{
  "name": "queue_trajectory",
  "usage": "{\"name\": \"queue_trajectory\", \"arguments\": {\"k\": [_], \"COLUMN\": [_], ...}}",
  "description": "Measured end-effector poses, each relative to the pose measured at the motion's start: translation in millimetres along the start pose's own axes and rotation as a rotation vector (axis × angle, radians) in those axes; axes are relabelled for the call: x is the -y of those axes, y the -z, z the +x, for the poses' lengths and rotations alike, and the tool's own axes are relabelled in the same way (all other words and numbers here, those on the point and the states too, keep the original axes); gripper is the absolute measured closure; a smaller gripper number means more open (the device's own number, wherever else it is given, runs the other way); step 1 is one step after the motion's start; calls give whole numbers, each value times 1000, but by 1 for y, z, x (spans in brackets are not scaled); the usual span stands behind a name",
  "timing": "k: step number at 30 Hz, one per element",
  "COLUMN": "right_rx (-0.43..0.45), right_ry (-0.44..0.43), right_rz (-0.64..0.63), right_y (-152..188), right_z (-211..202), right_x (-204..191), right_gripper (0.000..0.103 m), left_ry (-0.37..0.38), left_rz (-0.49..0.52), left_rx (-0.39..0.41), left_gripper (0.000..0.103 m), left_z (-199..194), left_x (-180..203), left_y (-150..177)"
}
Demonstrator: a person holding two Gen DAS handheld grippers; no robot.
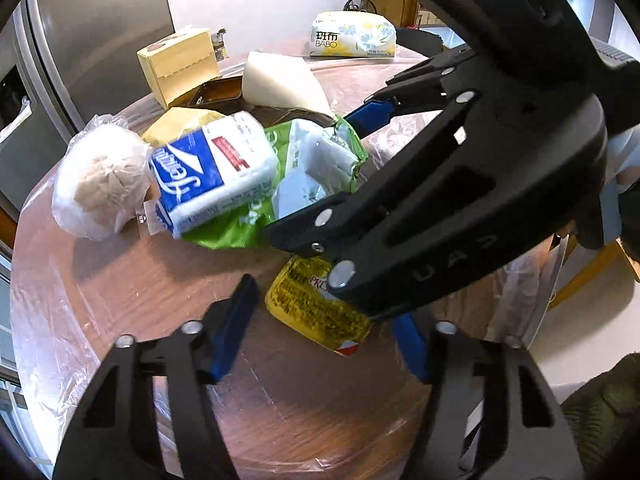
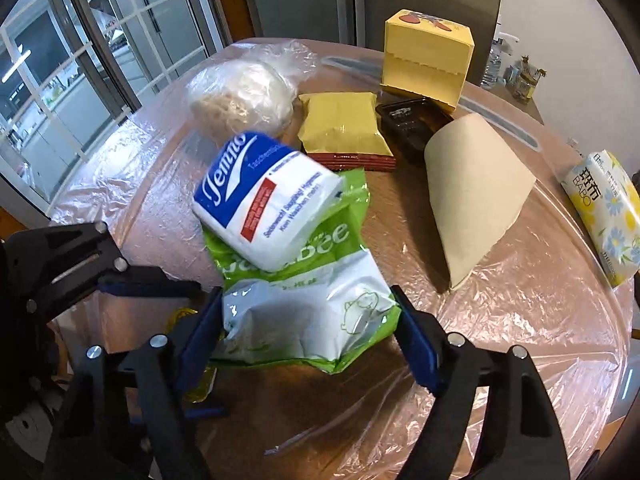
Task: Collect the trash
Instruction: 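Grasp the gold butter portion with the left tool while the right tool grasps the green chip bag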
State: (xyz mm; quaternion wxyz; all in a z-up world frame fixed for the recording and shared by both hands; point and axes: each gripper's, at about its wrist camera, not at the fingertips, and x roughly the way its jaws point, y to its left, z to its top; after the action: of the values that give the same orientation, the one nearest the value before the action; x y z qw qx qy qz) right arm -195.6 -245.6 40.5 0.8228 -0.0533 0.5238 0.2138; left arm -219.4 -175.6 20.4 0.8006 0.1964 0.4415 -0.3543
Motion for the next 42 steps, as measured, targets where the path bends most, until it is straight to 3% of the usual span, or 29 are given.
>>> {"name": "queue_trajectory", "arguments": {"k": [9,15,18,21,31,33,42], "right_rx": [22,51,61,65,72,60,78], "right_ry": [-29,-186,-194,-123,525,615,616], "right_rz": [83,251,285,263,-136,-188,-105], "right_y": [17,27,32,36,43,45,55], "right_z": [-15,-29,-33,-35,-36,-29,-37], "right_x": [19,40,45,40,-7,-11,-1], "right_gripper": [25,25,25,25,25,25,25], "left_ry": [35,37,33,31,4,1,-27], "left_rz": [-37,-89,-107,-126,-178,-188,-217], "left_rx": [-5,4,15,22,25,25,26], "left_gripper": [49,49,49,49,49,49,49], "left_z": [-4,-10,-16,-19,-22,-21,-21], "left_x": [-6,-11,-8,-8,-14,-15,-23], "left_y": [1,7,10,13,19,19,24]}}
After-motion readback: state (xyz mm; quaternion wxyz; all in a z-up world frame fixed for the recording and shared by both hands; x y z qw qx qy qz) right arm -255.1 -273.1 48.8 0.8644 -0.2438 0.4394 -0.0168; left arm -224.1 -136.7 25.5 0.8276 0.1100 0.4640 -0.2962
